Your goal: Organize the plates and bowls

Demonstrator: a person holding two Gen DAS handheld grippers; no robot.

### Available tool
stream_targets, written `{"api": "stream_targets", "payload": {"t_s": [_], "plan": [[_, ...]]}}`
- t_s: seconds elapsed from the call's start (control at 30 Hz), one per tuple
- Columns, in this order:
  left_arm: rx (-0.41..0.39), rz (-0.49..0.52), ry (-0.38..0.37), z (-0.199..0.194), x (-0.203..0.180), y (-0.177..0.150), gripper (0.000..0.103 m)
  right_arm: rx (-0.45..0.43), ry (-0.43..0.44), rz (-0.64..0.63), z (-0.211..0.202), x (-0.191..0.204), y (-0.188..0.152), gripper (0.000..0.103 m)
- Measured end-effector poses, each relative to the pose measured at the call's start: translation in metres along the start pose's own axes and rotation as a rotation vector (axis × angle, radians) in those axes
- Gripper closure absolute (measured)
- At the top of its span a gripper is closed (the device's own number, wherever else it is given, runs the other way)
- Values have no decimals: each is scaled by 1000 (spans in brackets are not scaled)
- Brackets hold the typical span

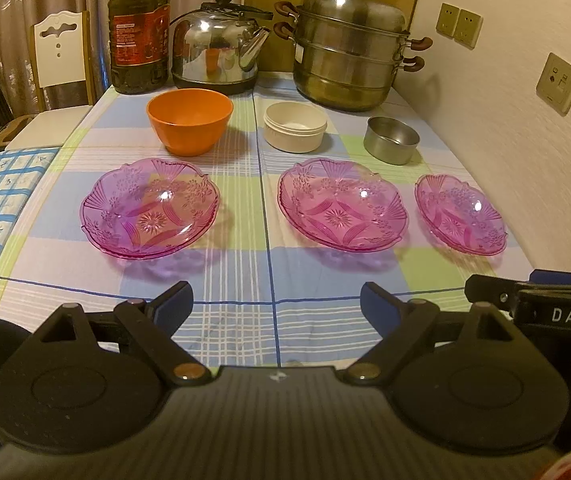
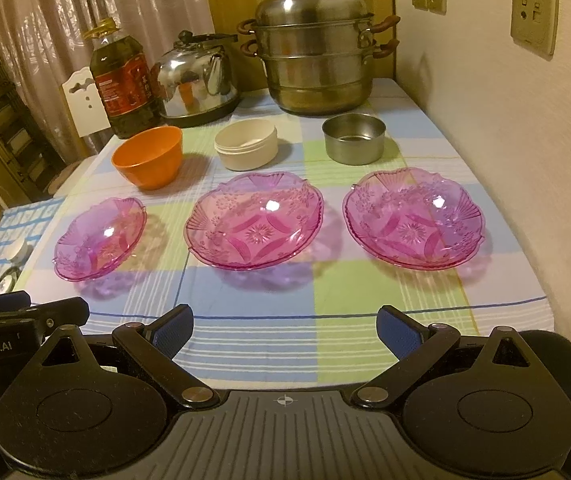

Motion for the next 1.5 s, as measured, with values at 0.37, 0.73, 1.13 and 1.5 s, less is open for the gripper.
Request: {"api": "stream_targets", "payload": {"t_s": [0.37,0.73,1.13,1.5], "plan": [[2,3,-3,0,0,-1,14,2,-1,3,0,0,0,5],[2,4,-2,1,-1,-1,14,-1,2,4,-1,-1,3,5],[2,11,-1,0,-4,0,14,-5,0,6,-1,1,3,5],[2,11,0,0,-5,1,14,-8,0,10,-3,0,3,5]]}}
Point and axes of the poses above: each gripper's, at about its wrist camera, not at the fingertips, and z roughly the way its jaws point, x to its left, y to its top, the point moved 4 cm from there along z, roughly the way its jaws point, and after that the axes turned 10 degrees about y, right-handed, at the moved point
